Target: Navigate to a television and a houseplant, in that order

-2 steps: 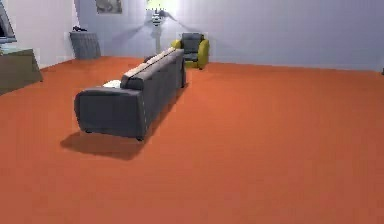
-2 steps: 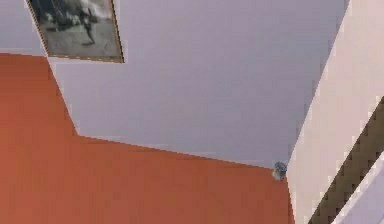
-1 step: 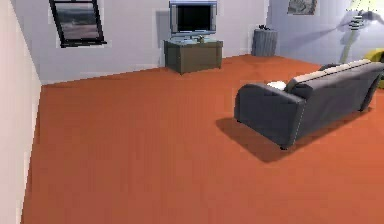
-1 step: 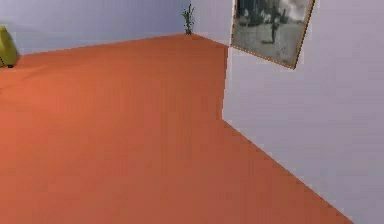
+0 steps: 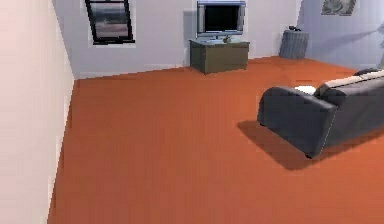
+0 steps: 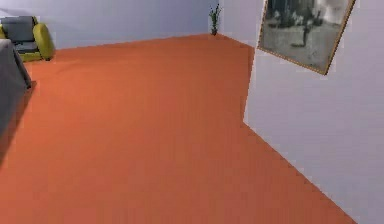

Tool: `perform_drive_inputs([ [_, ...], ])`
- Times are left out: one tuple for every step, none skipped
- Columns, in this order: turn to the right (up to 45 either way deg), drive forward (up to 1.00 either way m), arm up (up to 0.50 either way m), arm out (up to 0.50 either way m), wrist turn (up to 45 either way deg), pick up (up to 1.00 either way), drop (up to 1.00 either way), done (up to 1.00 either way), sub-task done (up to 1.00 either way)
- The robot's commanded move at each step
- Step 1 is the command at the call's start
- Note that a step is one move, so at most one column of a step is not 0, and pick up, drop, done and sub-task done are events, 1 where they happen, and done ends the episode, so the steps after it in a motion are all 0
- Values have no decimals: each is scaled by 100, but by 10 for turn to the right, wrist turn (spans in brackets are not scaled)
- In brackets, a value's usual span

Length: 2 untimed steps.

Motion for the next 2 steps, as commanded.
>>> perform_drive_inputs([
  [0, 100, 0, 0, 0, 0, 0, 0, 0],
  [0, 100, 0, 0, 0, 0, 0, 0, 0],
])
